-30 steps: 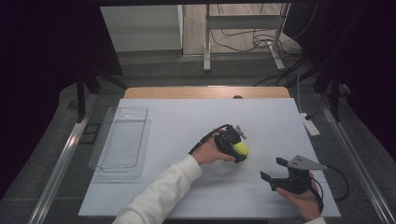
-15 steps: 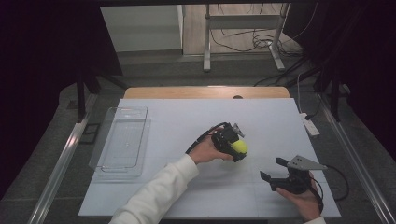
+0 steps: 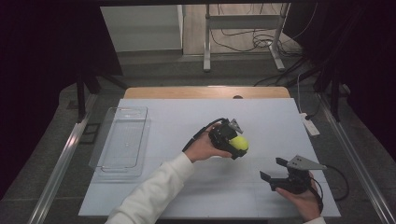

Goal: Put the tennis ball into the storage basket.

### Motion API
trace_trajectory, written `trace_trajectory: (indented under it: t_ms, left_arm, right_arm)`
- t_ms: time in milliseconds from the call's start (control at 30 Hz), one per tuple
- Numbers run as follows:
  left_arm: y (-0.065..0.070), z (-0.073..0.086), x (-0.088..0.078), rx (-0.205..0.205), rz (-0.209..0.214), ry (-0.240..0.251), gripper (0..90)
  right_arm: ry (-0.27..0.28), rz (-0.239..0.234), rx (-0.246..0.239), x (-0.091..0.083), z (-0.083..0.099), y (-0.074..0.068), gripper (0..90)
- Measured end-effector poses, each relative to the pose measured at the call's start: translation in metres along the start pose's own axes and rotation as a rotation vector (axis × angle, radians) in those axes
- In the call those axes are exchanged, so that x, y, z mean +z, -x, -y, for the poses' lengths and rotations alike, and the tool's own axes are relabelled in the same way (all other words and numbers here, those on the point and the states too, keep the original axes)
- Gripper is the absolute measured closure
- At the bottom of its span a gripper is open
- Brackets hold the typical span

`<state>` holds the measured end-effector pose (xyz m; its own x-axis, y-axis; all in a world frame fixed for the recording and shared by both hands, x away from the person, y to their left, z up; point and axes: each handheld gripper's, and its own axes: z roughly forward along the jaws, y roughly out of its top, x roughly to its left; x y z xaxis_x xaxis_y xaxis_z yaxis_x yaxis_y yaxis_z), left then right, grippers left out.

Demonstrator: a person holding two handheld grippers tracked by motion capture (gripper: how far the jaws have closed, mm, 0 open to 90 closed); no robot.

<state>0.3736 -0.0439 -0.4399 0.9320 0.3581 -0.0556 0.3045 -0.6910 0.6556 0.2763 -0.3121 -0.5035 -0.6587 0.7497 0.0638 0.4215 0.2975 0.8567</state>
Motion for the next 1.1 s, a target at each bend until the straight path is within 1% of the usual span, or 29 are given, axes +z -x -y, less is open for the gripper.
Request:
trace_trajectory:
  t_ms: [33, 67, 133, 233, 567, 733, 833, 867, 1100]
  left_arm:
    - [0.000, 0.000, 0.000, 0.000, 0.000, 0.000, 27.2]
    - [0.000, -0.001, -0.003, 0.006, -0.001, 0.005, 27.2]
    - [0.000, -0.002, -0.007, 0.003, 0.001, 0.013, 27.2]
    - [0.000, -0.002, -0.009, 0.010, -0.004, 0.012, 27.2]
    - [-0.003, 0.001, -0.017, 0.002, -0.016, 0.020, 27.2]
    - [-0.004, 0.004, -0.023, 0.001, -0.023, 0.030, 27.2]
    - [-0.004, 0.006, -0.027, -0.007, -0.022, 0.036, 27.2]
    - [-0.005, 0.007, -0.028, -0.004, -0.025, 0.035, 27.2]
    - [-0.007, 0.015, -0.037, -0.018, -0.039, 0.051, 27.2]
  right_arm:
    - [0.000, 0.000, 0.000, 0.000, 0.000, 0.000, 11.6]
    - [0.000, 0.000, 0.000, 0.000, 0.000, 0.000, 11.6]
    - [0.000, 0.001, 0.000, 0.000, 0.000, 0.000, 11.6]
    - [0.000, 0.001, 0.000, 0.000, 0.000, 0.000, 11.6]
    - [0.000, 0.001, 0.000, 0.000, 0.000, 0.000, 11.6]
    - [0.000, 0.002, 0.000, 0.000, 0.000, 0.000, 11.6]
    - [0.000, 0.002, 0.000, 0.000, 0.000, 0.000, 11.6]
    - [0.000, 0.002, 0.000, 0.000, 0.000, 0.000, 11.6]
    - [-0.001, 0.004, 0.000, 0.000, 0.000, 0.000, 11.6]
